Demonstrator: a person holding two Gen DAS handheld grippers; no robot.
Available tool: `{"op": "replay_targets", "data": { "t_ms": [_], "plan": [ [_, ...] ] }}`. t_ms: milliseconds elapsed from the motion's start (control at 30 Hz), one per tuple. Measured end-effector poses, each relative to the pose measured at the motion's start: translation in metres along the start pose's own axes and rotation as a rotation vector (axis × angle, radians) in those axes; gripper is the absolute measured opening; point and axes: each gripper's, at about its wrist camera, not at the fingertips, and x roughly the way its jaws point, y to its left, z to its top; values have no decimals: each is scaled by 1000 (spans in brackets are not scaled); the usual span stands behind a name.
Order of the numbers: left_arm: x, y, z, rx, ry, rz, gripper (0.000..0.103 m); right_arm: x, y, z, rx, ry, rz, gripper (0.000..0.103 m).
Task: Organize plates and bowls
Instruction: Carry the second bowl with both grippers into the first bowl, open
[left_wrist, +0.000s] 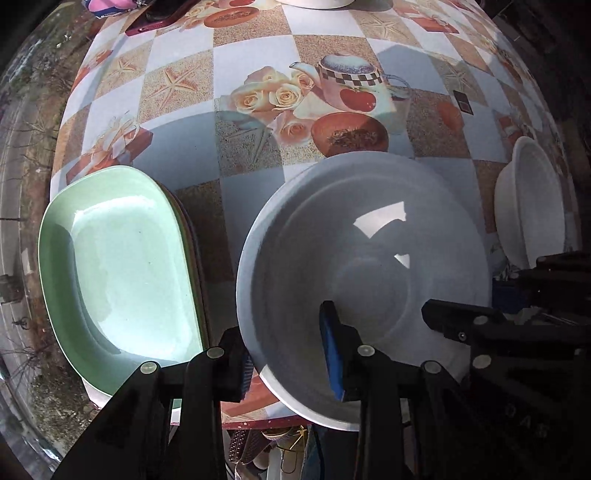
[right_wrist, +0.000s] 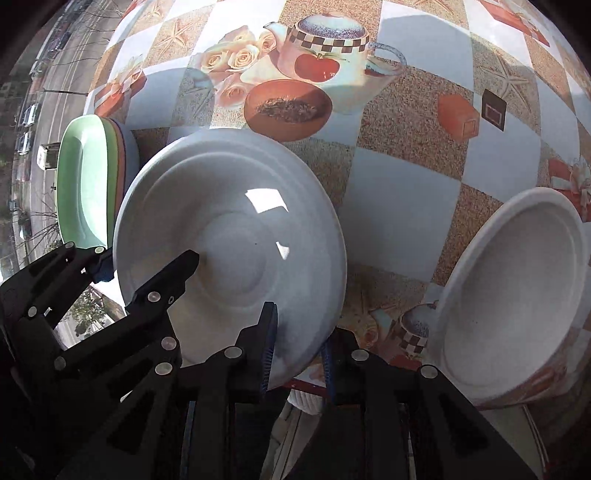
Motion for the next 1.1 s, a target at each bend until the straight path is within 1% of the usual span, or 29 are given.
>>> {"op": "replay_targets", "data": {
  "t_ms": [33, 100, 167, 200, 300, 333, 433, 467, 533, 633, 767, 833, 900, 967, 1000, 1033, 1100],
  "plan": [
    [1, -1, -3, 2, 0, -6, 34, -1, -5, -1, 10, 10, 7, 24],
    [2, -7, 3, 7, 5, -13, 34, -3, -14, -5, 16, 25, -1, 24],
    [3, -16, -2, 21, 3, -13, 35, 2, -14, 7, 16, 33, -22, 24],
    [2, -17, -2, 24, 0, -13, 35, -1, -15, 6, 9, 33, -33, 24],
    [-7, -5, 0, 6, -14, -19, 35, -7, -19, 6, -20, 25, -40, 24],
    [-15, -5, -8, 4, -22, -15, 35, -7, -19, 8, -30, 21, -42, 24],
    [-30, 1, -11, 6, -50, -1, 35, -20, -20, 7, -42, 2, -33, 24],
    [-32, 5, -3, 8, -58, -1, 35, -14, -18, 7, -47, -6, -28, 24],
    [-42, 6, -4, 19, -79, -3, 35, -27, -18, 10, -44, -20, -19, 24],
    [-53, 2, -3, 58, -112, -1, 35, -44, -30, 5, -14, -43, 0, 24],
    [-63, -17, 0, 133, -138, -1, 35, -72, -58, -6, 55, -79, 16, 24],
    [-72, -32, -2, 179, -151, -2, 35, -78, -70, -13, 94, -99, 20, 24],
    [-75, -48, 14, 221, -160, -7, 35, -83, -84, -22, 133, -119, 28, 24],
    [-75, -67, 17, 260, -167, -11, 35, -90, -98, -33, 174, -139, 38, 24],
    [-77, -75, 38, 282, -169, -13, 35, -93, -106, -37, 194, -149, 44, 24],
    [-77, -83, 46, 304, -172, -13, 35, -95, -112, -43, 214, -159, 47, 24],
    [-79, -98, 51, 342, -176, -16, 35, -98, -127, -64, 253, -176, 57, 24]
  ]
}}
